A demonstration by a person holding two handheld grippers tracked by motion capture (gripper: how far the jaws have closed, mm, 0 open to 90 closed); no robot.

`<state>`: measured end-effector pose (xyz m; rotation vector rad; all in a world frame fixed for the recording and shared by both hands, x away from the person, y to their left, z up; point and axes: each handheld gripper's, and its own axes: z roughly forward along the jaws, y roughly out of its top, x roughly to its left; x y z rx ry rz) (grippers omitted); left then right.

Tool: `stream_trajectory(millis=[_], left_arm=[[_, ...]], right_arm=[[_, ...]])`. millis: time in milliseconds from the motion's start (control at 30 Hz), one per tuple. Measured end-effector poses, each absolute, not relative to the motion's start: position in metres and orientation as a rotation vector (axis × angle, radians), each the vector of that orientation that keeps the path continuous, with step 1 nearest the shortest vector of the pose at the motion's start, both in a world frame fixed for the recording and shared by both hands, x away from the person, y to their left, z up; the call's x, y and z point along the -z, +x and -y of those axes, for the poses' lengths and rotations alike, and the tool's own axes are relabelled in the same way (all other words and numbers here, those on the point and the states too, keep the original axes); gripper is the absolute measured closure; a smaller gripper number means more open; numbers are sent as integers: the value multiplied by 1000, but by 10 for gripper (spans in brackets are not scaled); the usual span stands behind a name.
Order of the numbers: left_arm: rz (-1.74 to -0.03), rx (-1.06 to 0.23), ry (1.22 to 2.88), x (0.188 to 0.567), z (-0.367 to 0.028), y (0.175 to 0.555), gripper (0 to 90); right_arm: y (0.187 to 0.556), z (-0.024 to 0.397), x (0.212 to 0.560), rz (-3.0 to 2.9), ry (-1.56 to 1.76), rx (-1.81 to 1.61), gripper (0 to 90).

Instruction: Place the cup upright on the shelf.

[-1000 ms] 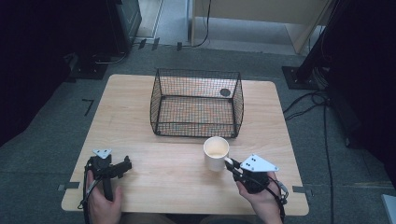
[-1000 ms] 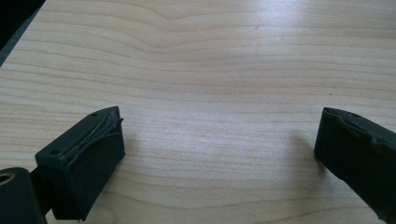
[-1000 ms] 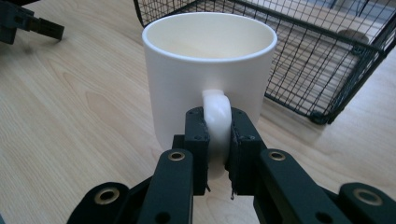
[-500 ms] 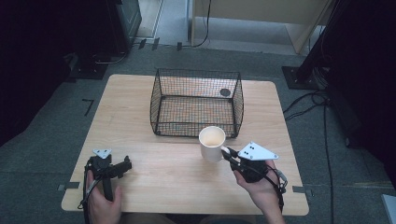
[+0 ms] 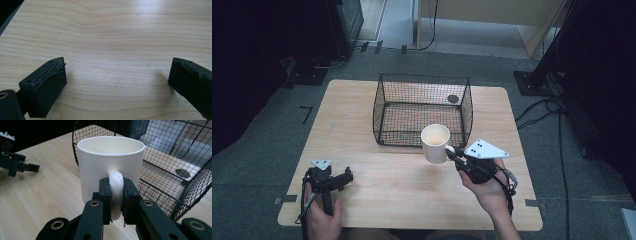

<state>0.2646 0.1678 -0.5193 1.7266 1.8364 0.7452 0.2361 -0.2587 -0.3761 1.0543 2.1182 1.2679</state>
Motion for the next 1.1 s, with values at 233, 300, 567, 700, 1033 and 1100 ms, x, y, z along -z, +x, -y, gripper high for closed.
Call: stream_trajectory(millis=[233, 300, 567, 700, 1033, 1100], left_arm=[[-1836, -745, 1726, 519, -168, 265, 18], [-1836, -745, 1727, 519, -168, 265, 18], [-1838, -742, 1729, 519, -168, 265, 18], [-1839, -743, 1725, 519, -168, 265, 17], [-1837, -747, 1726, 519, -168, 265, 18], [-1838, -745, 1724, 519, -168, 265, 17]], right_arm=[[252, 255, 366, -2102, 1048, -1273, 806], [254, 254, 364, -2098, 1045, -1278, 806], [280, 243, 354, -2086, 1034, -1271, 807], [292, 238, 354, -2087, 1033, -1255, 807], [334, 231, 364, -2081, 1069, -1222, 807], [342, 230, 368, -2080, 1080, -1218, 807]])
